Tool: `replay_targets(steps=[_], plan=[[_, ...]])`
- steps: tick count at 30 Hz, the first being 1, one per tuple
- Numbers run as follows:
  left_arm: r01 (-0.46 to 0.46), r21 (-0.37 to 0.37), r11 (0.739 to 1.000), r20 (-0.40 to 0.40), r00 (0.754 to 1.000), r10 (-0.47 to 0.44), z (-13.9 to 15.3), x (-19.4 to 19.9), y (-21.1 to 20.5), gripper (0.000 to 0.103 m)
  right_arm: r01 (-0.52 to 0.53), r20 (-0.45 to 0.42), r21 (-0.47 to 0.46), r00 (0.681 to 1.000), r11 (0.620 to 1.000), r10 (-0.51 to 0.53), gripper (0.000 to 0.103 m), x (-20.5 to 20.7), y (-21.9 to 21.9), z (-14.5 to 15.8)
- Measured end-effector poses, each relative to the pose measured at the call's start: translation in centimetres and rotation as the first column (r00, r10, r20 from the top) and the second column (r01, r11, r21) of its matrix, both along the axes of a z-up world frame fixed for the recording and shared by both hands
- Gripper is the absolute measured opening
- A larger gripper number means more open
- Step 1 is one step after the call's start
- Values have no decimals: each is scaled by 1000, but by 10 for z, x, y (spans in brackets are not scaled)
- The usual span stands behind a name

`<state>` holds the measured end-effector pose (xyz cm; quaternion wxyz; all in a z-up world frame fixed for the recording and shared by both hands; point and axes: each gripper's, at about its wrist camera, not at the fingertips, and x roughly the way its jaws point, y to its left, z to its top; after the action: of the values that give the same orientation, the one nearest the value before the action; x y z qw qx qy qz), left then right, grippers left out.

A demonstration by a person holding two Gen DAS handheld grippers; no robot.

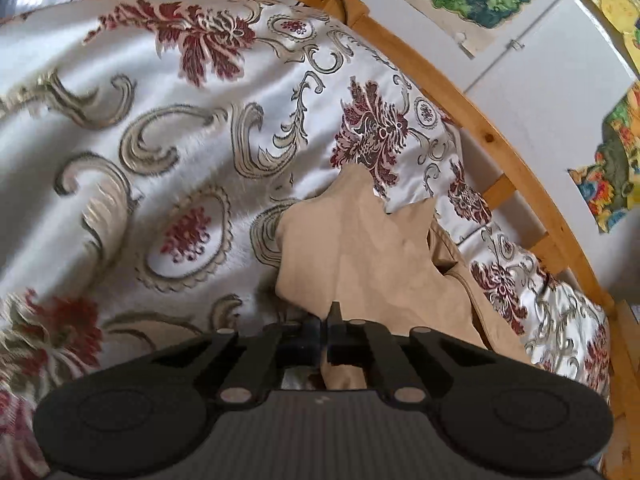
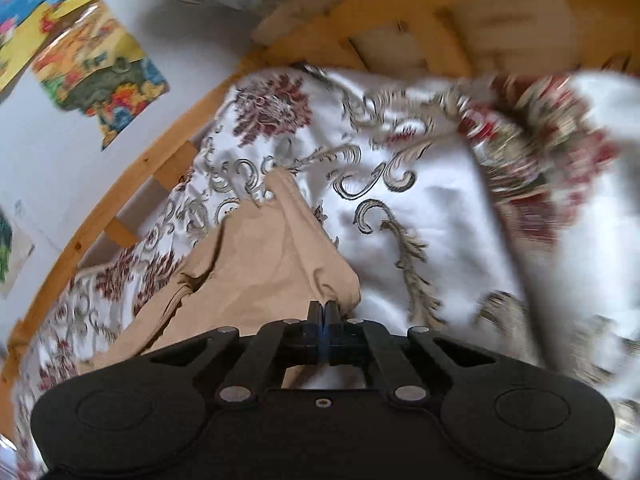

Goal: Fold large clothes

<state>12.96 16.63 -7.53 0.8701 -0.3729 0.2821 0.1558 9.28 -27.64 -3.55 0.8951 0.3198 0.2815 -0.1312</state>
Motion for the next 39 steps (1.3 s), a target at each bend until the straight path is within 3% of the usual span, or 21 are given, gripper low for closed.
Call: replay_targets(steps=[2, 5, 8, 9, 11, 14, 18, 20, 24, 26, 29, 32, 34, 36, 39], plan=[[37, -6, 999, -7, 999, -37, -4, 1, 6, 2, 6, -22, -72, 1000, 997, -8, 0, -10, 5, 4], [11, -57, 998, -12, 1000, -12, -17, 0, 10, 4, 28, -36, -140, 999, 990, -33, 18, -7, 8, 6], [4, -61, 998, -2, 1000, -4, -24, 0, 10, 17, -27, -10, -277, 1000, 961, 25, 24, 3, 28, 10], [12, -65, 998, 3, 1000, -12, -27, -1, 11, 23, -58, -4, -317, 998, 947, 60, 33, 8, 35, 10], [19, -92, 996, 13, 1000, -18, -30, 0, 13, 47, -162, 13, -404, 983, 900, 183, 44, 25, 55, 8], [48, -100, 994, 26, 999, -45, -35, 5, 13, 57, -360, -16, -514, 912, 779, 410, 55, 60, 91, 0], [96, -62, 993, 36, 995, -93, -38, 10, 8, 68, -439, -10, -642, 824, 628, 566, 74, 110, 135, -4], [121, -37, 992, 40, 992, -120, -37, 12, 4, 76, -441, -13, -695, 797, 568, 603, 75, 139, 157, -5], [173, -18, 985, 32, 985, -172, -35, 14, 1, 82, -473, -86, -692, 804, 546, 588, 75, 204, 190, -15], [193, -16, 981, 26, 981, -192, -35, 14, 2, 83, -519, -166, -694, 790, 499, 590, 75, 226, 209, -28], [217, -6, 976, 19, 976, -217, -33, 13, 2, 84, -581, -260, -707, 743, 403, 616, 75, 234, 229, -51], [215, 1, 977, 16, 976, -215, -34, 14, 0, 88, -551, -266, -760, 747, 344, 609, 75, 226, 243, -68], [210, 12, 978, 11, 978, -210, -34, 16, -5, 92, -541, -257, -770, 749, 339, 610, 75, 221, 243, -67], [206, 29, 978, 6, 978, -206, -33, 18, -11, 96, -553, -235, -740, 746, 383, 623, 75, 214, 233, -55], [198, 46, 979, -2, 980, -198, -33, 19, -17, 101, -503, -177, -750, 778, 429, 602, 81, 180, 212, -33]])
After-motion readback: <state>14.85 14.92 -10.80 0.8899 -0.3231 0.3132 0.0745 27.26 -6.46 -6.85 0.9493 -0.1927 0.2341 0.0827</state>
